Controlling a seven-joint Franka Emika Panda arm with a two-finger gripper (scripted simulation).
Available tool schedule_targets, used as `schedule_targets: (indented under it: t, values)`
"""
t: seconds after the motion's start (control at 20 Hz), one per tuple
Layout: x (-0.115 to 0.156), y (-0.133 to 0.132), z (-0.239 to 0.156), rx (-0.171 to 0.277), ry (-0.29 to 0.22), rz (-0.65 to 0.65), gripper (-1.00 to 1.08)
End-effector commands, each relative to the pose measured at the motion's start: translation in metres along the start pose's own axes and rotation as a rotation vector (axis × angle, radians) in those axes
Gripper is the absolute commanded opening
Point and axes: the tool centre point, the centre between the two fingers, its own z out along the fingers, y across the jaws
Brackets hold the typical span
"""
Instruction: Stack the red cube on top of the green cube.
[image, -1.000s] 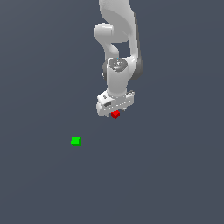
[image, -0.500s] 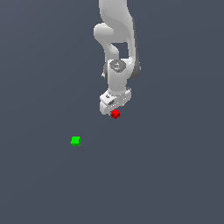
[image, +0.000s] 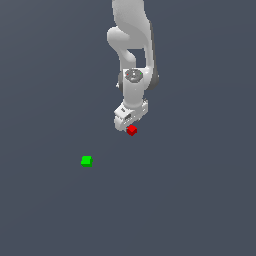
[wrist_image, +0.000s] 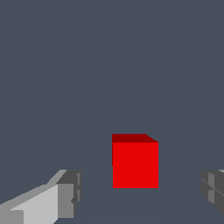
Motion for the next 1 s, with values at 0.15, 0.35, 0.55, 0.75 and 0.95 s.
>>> schedule_targets:
  t: [0.15,0.35,0.55,0.75,0.95]
  values:
    - [0.000,0.000,0.001,-0.001,0.000,-0.001,1.00]
    - [0.000,0.000,0.009,-0.001,0.000,-0.001,1.00]
    - [-0.001,0.000,0.025,-0.001,0.000,-0.001,1.00]
    - [-0.001,0.000,0.040,-0.001,0.000,-0.001,1.00]
    - [-0.001,0.000,0.047,-0.001,0.000,-0.001,1.00]
